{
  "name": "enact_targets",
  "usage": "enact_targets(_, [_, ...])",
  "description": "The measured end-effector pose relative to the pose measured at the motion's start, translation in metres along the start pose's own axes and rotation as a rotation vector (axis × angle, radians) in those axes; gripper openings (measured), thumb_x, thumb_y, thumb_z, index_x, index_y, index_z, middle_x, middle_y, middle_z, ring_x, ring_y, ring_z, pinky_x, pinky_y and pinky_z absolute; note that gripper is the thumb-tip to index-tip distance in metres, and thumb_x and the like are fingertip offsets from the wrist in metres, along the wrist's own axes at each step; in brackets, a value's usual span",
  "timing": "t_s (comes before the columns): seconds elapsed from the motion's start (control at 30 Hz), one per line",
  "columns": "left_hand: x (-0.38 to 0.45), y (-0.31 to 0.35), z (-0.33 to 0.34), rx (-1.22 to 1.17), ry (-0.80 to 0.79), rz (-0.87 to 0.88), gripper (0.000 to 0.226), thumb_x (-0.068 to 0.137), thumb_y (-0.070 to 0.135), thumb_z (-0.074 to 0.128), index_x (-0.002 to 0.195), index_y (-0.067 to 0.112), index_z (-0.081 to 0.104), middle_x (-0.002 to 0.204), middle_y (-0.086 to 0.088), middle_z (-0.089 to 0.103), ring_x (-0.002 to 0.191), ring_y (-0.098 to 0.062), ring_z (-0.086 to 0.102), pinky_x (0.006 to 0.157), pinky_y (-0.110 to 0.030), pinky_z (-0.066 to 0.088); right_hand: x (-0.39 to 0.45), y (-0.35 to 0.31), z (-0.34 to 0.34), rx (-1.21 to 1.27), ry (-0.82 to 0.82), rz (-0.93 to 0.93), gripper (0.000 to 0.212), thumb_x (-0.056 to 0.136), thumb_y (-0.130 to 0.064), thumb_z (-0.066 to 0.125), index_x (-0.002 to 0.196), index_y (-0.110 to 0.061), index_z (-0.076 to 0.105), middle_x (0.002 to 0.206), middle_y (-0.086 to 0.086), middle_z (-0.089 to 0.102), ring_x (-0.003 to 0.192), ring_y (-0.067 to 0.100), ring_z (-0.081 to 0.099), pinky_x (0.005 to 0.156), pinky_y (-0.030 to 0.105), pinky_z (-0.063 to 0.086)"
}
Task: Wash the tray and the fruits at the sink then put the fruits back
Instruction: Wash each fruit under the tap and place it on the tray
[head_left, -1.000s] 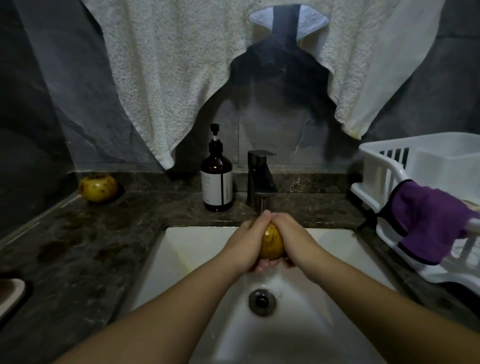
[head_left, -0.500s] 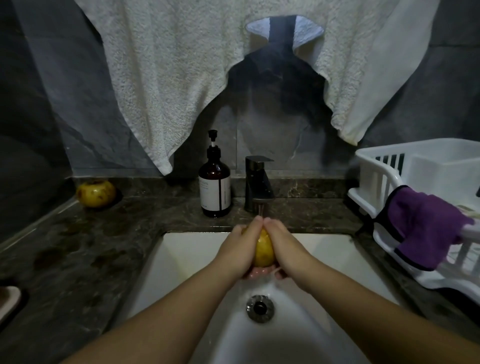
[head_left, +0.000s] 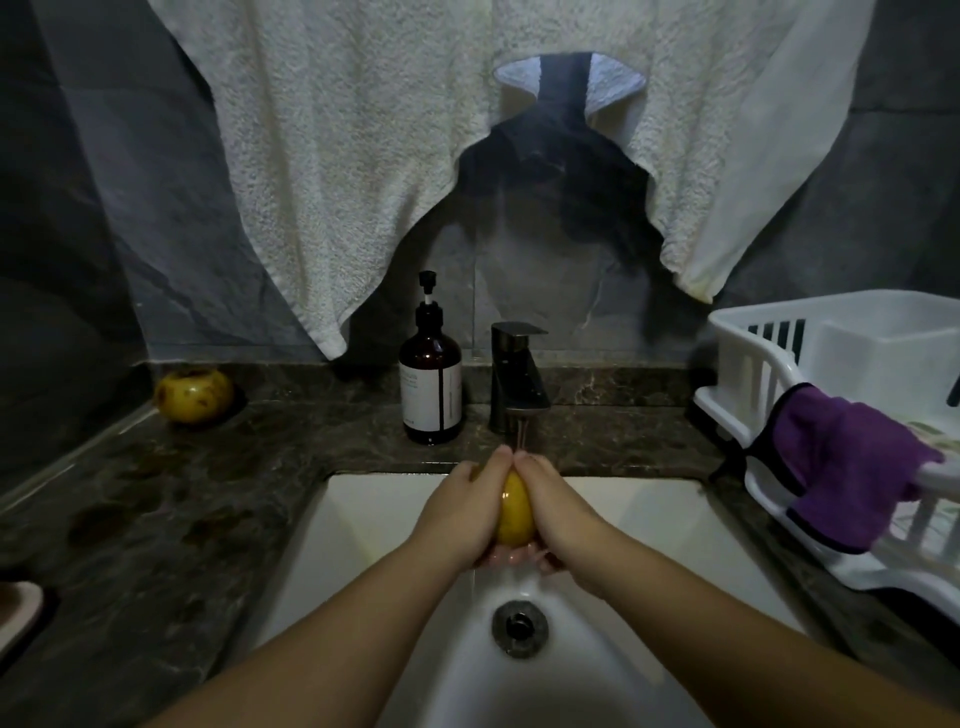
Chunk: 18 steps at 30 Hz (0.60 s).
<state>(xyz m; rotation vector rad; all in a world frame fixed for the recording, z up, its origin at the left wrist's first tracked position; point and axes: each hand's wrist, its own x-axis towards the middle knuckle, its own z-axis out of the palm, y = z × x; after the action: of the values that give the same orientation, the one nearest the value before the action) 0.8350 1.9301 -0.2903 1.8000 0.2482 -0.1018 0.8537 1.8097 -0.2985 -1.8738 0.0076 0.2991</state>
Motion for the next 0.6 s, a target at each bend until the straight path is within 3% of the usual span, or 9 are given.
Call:
enact_targets(0.07, [0.0004, -0.0020, -0.0012, 0.031, 0.041, 0.023, 0.055, 0.091, 0.079, 0.047, 0.117, 0.032, 0.060, 0.107, -0.004, 0.068, 0.093, -0.025, 0.071, 0.077, -0.041, 0.063, 0.0009, 0.0005, 0.0024, 0.004, -0.009, 0.044, 0.042, 0.101, -0.070, 0.025, 0.125, -0.042, 0.045, 0.095, 0.010, 0.067, 0.069, 0.021, 0.066, 0.055, 0.026, 0.046])
enact_targets(0.17, [-0.0014, 0.0004, -0.0048, -0.137, -0.061, -0.072, 0.065, 0.088, 0.081, 0.049, 0.126, 0.028, 0.059, 0.116, -0.010, 0.068, 0.102, -0.031, 0.071, 0.093, -0.052, 0.060, 0.0028, 0.0004, 0.0029, -0.088, 0.043, -0.092, 0.029, 0.104, -0.061, 0.029, 0.123, -0.046, 0.046, 0.111, 0.003, 0.062, 0.089, 0.022, 0.067, 0.058, 0.027, 0.052])
enact_targets(0.23, [-0.0016, 0.0002, -0.0046, -0.018, -0.013, 0.001, 0.064, 0.089, 0.082, 0.045, 0.124, 0.030, 0.058, 0.111, -0.004, 0.068, 0.099, -0.025, 0.070, 0.088, -0.047, 0.061, 0.0011, -0.0026, 0.0038, -0.031, 0.004, -0.033, 0.029, 0.104, -0.063, 0.029, 0.121, -0.046, 0.045, 0.111, 0.009, 0.064, 0.077, 0.023, 0.070, 0.044, 0.020, 0.046])
enact_targets(0.3, [0.0008, -0.0029, -0.0026, 0.085, 0.056, 0.055, 0.059, 0.091, 0.081, 0.044, 0.120, 0.033, 0.059, 0.105, 0.002, 0.067, 0.094, -0.020, 0.069, 0.082, -0.044, 0.063, -0.0001, -0.0043, 0.0050, 0.036, -0.001, 0.039, 0.034, 0.103, -0.066, 0.026, 0.121, -0.043, 0.044, 0.104, 0.014, 0.067, 0.064, 0.023, 0.068, 0.043, 0.021, 0.045])
enact_targets(0.37, [0.0001, -0.0015, -0.0036, -0.034, -0.016, -0.021, 0.058, 0.093, 0.079, 0.046, 0.118, 0.031, 0.064, 0.105, -0.003, 0.073, 0.094, -0.024, 0.072, 0.086, -0.045, 0.062, 0.0038, -0.0004, 0.0044, -0.025, 0.062, -0.048, 0.032, 0.104, -0.062, 0.030, 0.120, -0.042, 0.049, 0.106, 0.006, 0.065, 0.083, 0.022, 0.068, 0.063, 0.032, 0.057])
enact_targets(0.43, [-0.0014, 0.0006, -0.0072, -0.174, -0.131, -0.131, 0.058, 0.094, 0.076, 0.048, 0.117, 0.026, 0.068, 0.102, -0.012, 0.078, 0.091, -0.031, 0.077, 0.080, -0.040, 0.063, 0.0062, 0.0038, 0.0027, -0.095, 0.085, -0.134, 0.026, 0.104, -0.059, 0.033, 0.117, -0.048, 0.052, 0.111, -0.001, 0.063, 0.098, 0.019, 0.065, 0.084, 0.041, 0.058])
enact_targets(0.47, [-0.0010, 0.0001, -0.0064, -0.164, -0.131, -0.116, 0.058, 0.095, 0.075, 0.048, 0.120, 0.026, 0.066, 0.105, -0.012, 0.077, 0.092, -0.031, 0.076, 0.080, -0.040, 0.062, 0.0049, 0.0035, 0.0023, -0.079, 0.062, -0.105, 0.028, 0.104, -0.061, 0.033, 0.118, -0.047, 0.052, 0.110, 0.000, 0.064, 0.095, 0.020, 0.067, 0.079, 0.038, 0.059])
enact_targets(0.53, [0.0021, -0.0044, -0.0021, -0.023, -0.008, -0.007, 0.056, 0.096, 0.073, 0.048, 0.125, 0.027, 0.060, 0.111, -0.007, 0.070, 0.099, -0.028, 0.071, 0.091, -0.047, 0.060, 0.0028, -0.0002, 0.0028, 0.061, 0.017, 0.043, 0.043, 0.102, -0.066, 0.031, 0.124, -0.037, 0.053, 0.106, 0.009, 0.068, 0.079, 0.024, 0.072, 0.052, 0.027, 0.054])
enact_targets(0.6, [0.0026, -0.0049, -0.0009, -0.021, 0.011, 0.009, 0.057, 0.096, 0.073, 0.047, 0.128, 0.027, 0.060, 0.112, -0.006, 0.069, 0.101, -0.026, 0.070, 0.096, -0.049, 0.059, 0.0021, -0.0011, 0.0040, 0.070, 0.041, 0.020, 0.045, 0.102, -0.065, 0.032, 0.126, -0.033, 0.053, 0.105, 0.010, 0.068, 0.082, 0.025, 0.071, 0.053, 0.028, 0.054])
